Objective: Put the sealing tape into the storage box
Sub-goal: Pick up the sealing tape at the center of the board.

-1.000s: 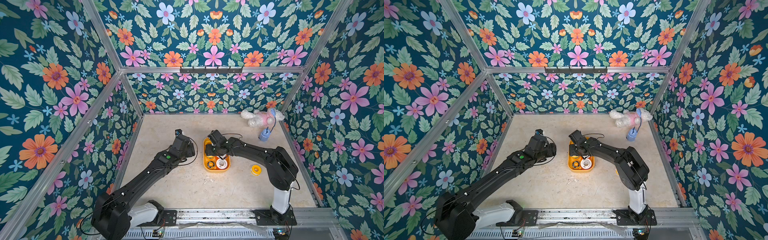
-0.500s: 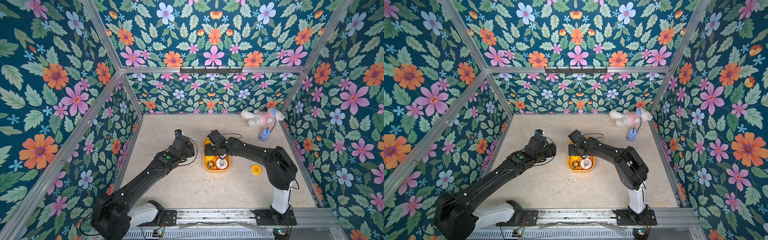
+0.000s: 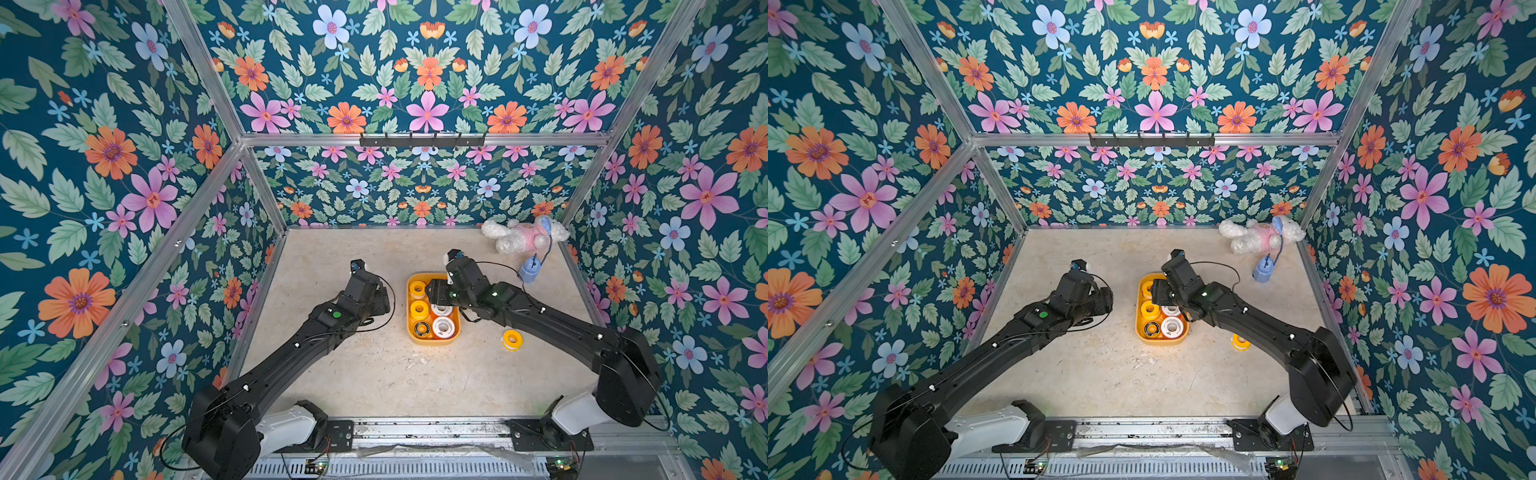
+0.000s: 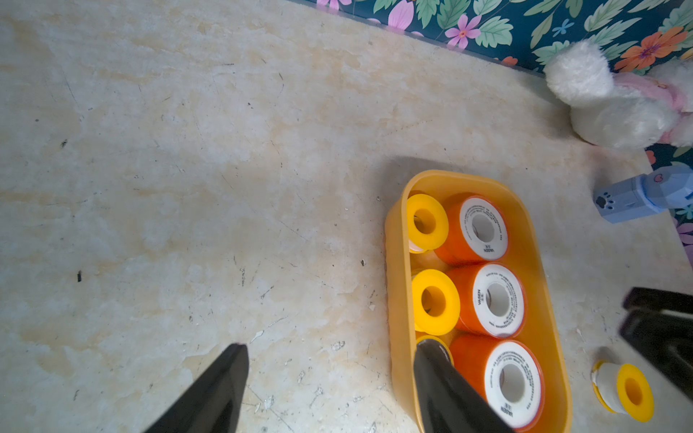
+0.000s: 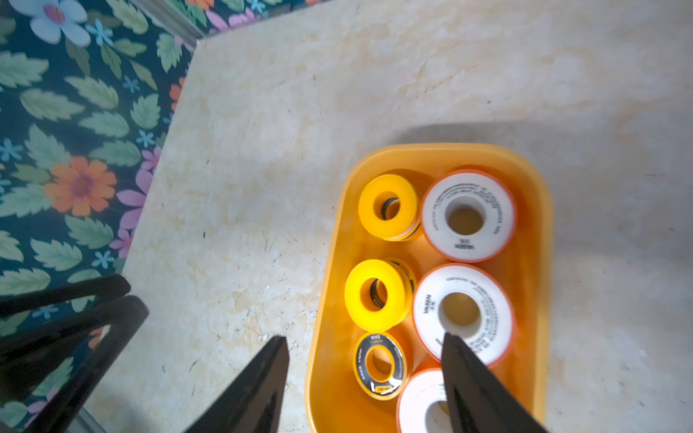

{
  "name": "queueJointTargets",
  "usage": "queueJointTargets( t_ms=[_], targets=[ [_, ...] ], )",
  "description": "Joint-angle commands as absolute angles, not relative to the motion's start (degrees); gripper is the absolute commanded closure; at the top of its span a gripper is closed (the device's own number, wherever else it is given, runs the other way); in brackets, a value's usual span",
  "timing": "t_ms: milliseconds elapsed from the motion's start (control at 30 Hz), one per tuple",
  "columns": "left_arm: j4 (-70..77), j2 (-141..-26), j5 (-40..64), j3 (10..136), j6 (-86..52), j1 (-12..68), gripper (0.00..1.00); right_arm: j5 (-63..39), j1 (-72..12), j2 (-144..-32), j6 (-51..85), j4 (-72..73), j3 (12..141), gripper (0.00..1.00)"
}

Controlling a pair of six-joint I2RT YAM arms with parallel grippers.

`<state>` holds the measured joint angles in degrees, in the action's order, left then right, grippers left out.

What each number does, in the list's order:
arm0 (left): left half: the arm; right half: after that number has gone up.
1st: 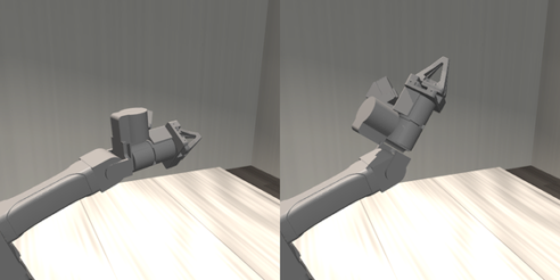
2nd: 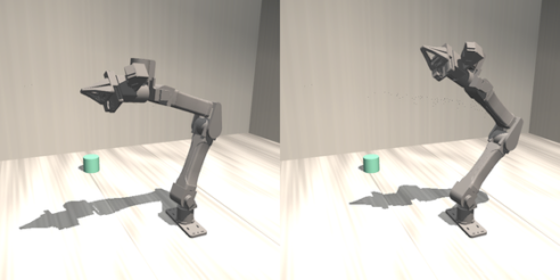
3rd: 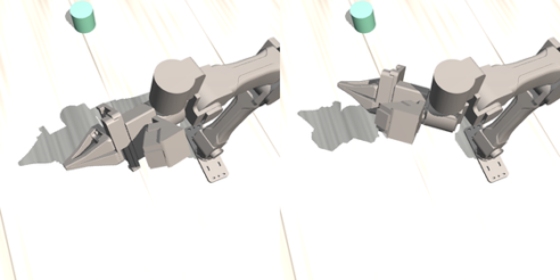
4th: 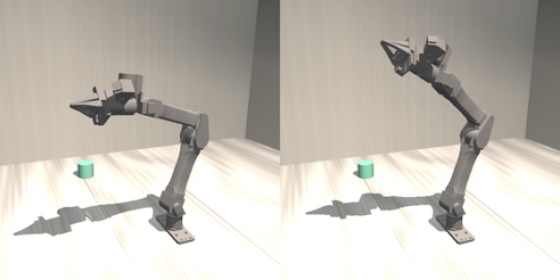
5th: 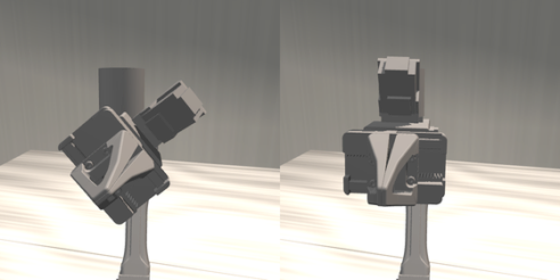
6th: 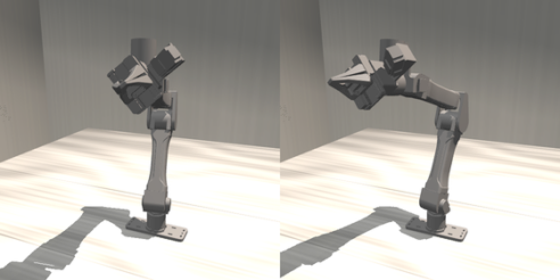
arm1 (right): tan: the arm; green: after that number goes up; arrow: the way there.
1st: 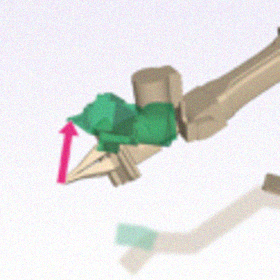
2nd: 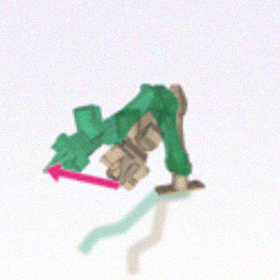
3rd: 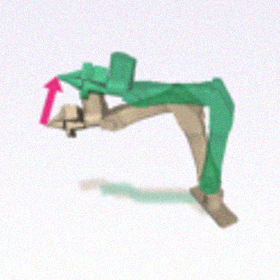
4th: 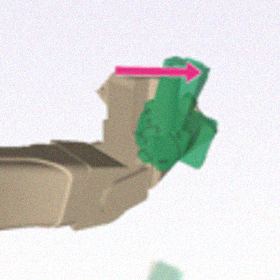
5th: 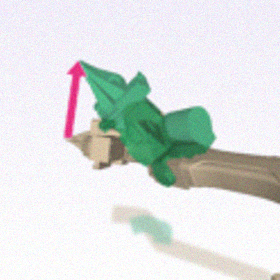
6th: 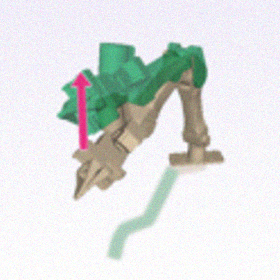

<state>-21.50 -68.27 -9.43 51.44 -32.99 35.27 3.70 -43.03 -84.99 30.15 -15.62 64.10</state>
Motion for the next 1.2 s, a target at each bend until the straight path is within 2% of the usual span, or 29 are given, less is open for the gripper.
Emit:
queueJointTargets(
  t_ms=[0,233,533,867,1167],
  targets=[
    [-20.87,-68.23,-9.40,51.42,-32.79,35.24,0.25,6.99,-40.40,-79.32,31.80,-15.81,58.57,0.30],
    [-20.61,-67.94,-9.45,51.33,-32.79,35.19,0.24,9.60,-32.35,-65.94,33.29,-18.87,45.62,0.29],
    [-20.14,-68.40,-8.87,51.50,-32.87,35.13,0.24,15.30,-29.46,-57.79,39.41,-24.74,35.26,0.21],
    [-20.04,-68.52,-8.36,51.59,-32.87,35.16,0.24,19.86,-28.57,-59.95,44.14,-25.05,30.15,0.10],
    [-19.95,-68.55,-8.12,51.59,-32.96,35.16,0.24,18.46,-26.66,-63.95,44.31,-21.83,28.85,0.09]
  ],
)
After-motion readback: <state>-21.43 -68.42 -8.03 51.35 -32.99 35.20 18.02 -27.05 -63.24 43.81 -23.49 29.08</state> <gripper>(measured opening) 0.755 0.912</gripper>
